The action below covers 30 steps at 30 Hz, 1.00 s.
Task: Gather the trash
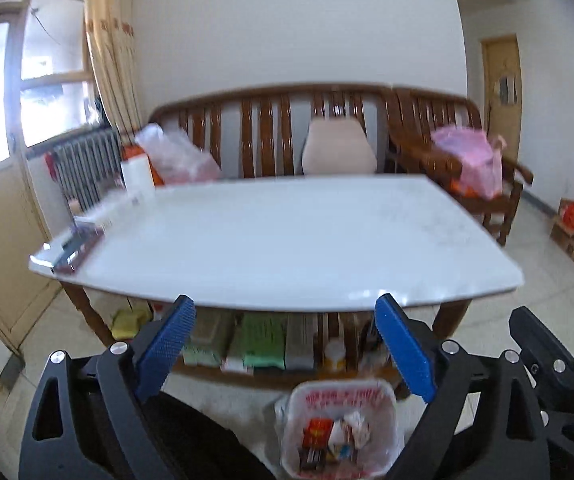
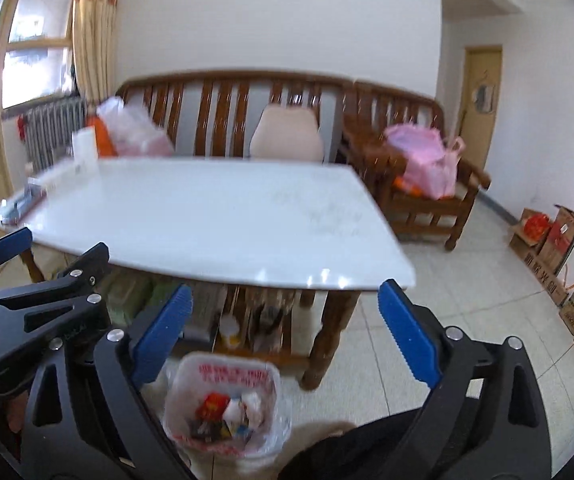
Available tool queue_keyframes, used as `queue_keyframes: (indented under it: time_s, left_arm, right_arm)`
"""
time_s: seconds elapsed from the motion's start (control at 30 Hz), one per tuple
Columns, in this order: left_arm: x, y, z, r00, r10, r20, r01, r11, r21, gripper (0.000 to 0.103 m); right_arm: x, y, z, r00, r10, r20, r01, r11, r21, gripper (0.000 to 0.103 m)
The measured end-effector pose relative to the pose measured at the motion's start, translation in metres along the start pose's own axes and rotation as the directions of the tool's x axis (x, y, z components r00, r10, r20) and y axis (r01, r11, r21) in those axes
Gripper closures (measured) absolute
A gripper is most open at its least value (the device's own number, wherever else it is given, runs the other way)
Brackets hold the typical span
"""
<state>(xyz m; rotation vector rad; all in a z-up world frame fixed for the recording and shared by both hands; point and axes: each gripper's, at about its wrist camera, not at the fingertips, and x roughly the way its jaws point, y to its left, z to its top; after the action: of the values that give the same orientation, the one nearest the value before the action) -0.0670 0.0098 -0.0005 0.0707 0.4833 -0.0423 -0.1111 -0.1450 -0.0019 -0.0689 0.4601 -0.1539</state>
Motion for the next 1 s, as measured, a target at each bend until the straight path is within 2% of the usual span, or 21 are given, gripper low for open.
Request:
queue_keyframes:
  time_s: [0.2,0.3,0.6,1.0]
  left_arm:
    - [-0.033,0.003,0.022,0.996,0.015,0.094,-0.014,1.0,-0.011,0.012]
    - [-0.044,0.007,0.027,0.993,0.049,0.111,-0.045,0.998,-0.038,0.008]
    - [-0.051,0.015,0.03,0.998,-0.007,0.064,0.012,0.997,-0.071,0.008]
    - [-0.059,0.012,0.03,0.996,0.012,0.085,-0.008,0.998,-0.055,0.008]
  right_arm:
    - [-0.026,-0.005,0.017,0.996,-0.019,0.085,0.018,1.0,0.013,0.009]
    - [-0.037,-0.005,0.022,0.994,-0.029,0.107,0.028,1.0,0.015,0.007]
    - [-0.054,-0.002,0.023,0.992,-0.027,0.122,0.024,1.0,0.019,0.007]
    - [-0.062,-0.001,0.025,0.991,-0.035,0.13,0.033,0.999,0.017,0.007]
